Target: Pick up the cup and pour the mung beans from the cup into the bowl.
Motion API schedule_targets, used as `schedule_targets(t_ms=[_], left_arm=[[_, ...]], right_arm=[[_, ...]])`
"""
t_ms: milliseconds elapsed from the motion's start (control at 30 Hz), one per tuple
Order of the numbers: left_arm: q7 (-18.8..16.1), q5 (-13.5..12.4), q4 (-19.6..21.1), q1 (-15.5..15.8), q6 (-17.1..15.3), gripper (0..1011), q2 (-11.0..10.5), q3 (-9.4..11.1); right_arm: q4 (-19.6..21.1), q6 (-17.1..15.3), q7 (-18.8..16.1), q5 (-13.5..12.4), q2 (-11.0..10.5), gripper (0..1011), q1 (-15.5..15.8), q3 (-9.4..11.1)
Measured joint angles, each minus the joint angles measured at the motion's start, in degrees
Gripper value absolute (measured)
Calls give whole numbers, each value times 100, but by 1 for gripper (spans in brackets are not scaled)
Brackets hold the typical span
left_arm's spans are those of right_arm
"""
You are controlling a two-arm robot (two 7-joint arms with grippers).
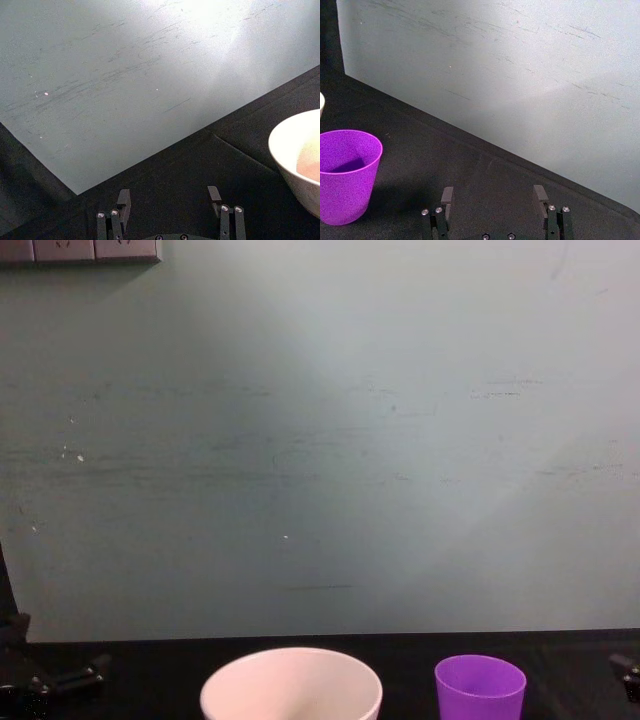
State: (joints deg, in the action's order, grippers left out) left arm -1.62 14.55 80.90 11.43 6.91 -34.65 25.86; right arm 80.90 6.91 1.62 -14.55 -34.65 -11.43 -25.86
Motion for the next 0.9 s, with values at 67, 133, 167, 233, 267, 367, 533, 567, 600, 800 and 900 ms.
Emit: schedule_targets(t_ms=[67, 133, 167, 233, 267, 367, 533, 567, 600, 800, 900], left_arm=[[0, 0, 0, 0, 0, 1000, 0, 0], [0, 0, 0, 0, 0, 1000, 0, 0], [0, 0, 0, 0, 0, 1000, 0, 0], [0, 0, 0, 0, 0, 1000, 0, 0], [0, 0, 0, 0, 0, 1000, 0, 0], [0, 0, 0, 0, 0, 1000, 0, 0], [0, 0, 0, 0, 0, 1000, 0, 0], [0, 0, 0, 0, 0, 1000, 0, 0], [0, 0, 0, 0, 0, 1000, 0, 0], [0, 0, 0, 0, 0, 1000, 0, 0], [0, 0, 0, 0, 0, 1000, 0, 0]], right_arm=[[0, 0, 0, 0, 0, 1002, 0, 0], [0, 0, 0, 0, 0, 1002, 0, 0], [0, 0, 0, 0, 0, 1002, 0, 0], [0, 0, 0, 0, 0, 1000, 0, 0], [0, 0, 0, 0, 0, 1002, 0, 0], [0, 0, 0, 0, 0, 1002, 0, 0], [0, 0, 0, 0, 0, 1002, 0, 0], [0, 0, 0, 0, 0, 1000, 0, 0], [0, 0, 0, 0, 0, 1002, 0, 0], [0, 0, 0, 0, 0, 1000, 0, 0], [0, 0, 0, 0, 0, 1002, 0, 0]])
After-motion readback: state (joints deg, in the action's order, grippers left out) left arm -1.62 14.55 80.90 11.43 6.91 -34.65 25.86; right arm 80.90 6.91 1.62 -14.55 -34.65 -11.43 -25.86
